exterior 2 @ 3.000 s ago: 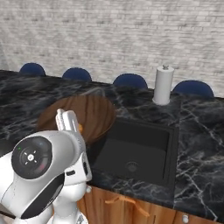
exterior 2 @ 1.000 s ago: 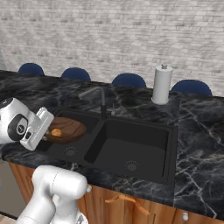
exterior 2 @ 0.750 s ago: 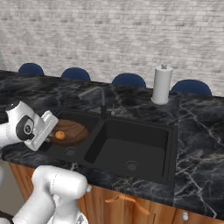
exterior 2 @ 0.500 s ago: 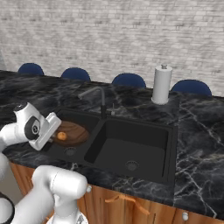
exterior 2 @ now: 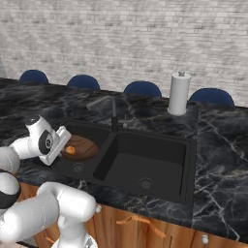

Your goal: Pick the tangerine from the cabinet and place it in the bowl. Then pick the bowl and place it in the sink. Then turn on the sink facuet.

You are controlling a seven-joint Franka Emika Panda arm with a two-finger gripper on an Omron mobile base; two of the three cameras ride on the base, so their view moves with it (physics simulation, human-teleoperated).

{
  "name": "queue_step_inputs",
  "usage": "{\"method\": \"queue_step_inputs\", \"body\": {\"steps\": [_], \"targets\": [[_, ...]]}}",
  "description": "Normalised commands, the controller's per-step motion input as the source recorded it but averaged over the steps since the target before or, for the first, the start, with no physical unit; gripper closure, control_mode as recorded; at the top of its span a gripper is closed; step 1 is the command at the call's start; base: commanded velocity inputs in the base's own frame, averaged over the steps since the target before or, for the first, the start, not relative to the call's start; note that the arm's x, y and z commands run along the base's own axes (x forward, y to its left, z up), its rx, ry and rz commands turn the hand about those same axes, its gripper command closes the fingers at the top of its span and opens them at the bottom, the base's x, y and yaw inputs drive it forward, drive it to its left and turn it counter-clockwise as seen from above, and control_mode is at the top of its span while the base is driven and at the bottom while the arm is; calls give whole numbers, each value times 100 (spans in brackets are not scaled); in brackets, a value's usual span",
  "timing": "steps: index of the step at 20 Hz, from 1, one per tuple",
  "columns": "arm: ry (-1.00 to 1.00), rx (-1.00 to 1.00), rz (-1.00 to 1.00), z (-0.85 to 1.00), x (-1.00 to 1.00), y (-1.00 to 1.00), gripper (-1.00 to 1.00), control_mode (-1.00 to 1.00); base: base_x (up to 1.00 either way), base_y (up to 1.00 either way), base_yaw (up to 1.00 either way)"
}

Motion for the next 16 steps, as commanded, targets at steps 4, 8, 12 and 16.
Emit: {"method": "queue_step_inputs", "body": {"steps": [4, 8, 12, 16], "targets": [[0, 0, -5, -33, 33, 9, 100, -100, 0, 0, 0], [0, 2, -7, -23, 28, 9, 100, -100, 0, 0, 0], [5, 3, -7, -18, 11, 15, 100, -100, 0, 0, 0], [12, 4, -4, -16, 0, 4, 100, -100, 0, 0, 0]]}}
